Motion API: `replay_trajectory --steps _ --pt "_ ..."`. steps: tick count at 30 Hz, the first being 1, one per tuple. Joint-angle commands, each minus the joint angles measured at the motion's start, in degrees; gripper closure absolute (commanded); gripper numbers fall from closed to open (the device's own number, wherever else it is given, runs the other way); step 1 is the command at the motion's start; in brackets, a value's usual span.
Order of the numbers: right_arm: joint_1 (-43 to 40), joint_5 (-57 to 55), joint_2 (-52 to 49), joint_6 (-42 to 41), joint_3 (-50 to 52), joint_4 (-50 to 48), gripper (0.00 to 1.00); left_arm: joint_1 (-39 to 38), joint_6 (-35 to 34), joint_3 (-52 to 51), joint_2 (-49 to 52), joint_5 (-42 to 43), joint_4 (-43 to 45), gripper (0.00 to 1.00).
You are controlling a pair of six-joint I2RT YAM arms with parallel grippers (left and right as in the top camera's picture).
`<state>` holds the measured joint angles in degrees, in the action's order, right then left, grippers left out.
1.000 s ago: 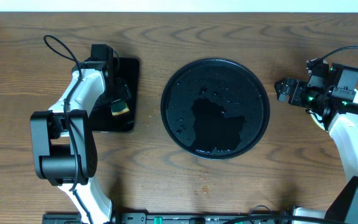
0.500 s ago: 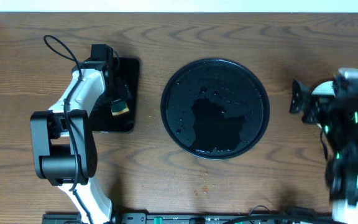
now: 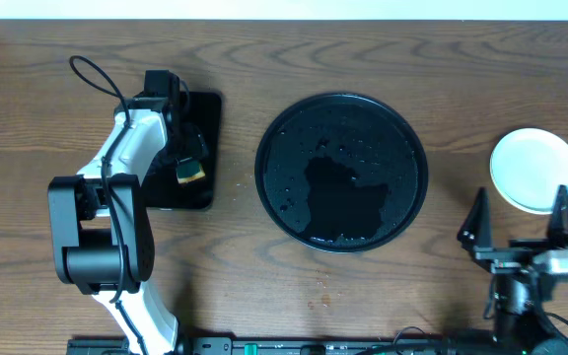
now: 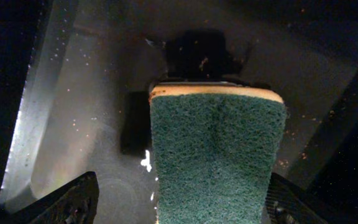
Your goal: Clean dirty plates on tray and stack at the side
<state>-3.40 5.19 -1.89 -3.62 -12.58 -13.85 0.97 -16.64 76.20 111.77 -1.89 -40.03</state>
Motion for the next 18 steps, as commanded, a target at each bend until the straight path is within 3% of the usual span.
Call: replay_trajectory --steps 1,8,18 --pt "0.68 -0.33 1.64 0.7 4.13 -0.35 0.01 0.09 0.11 -0.26 0.02 -0.74 -0.15 0.16" --pt "0.94 1.16 1.62 0.7 9.88 1.64 0.01 0.09 0.09 -0.26 0.02 -0.74 -0.15 0.16" --pt "4.07 0.79 1.64 5.44 12.28 18.27 0.01 0.09 0.09 -0.26 0.02 -0.74 -0.15 0.16"
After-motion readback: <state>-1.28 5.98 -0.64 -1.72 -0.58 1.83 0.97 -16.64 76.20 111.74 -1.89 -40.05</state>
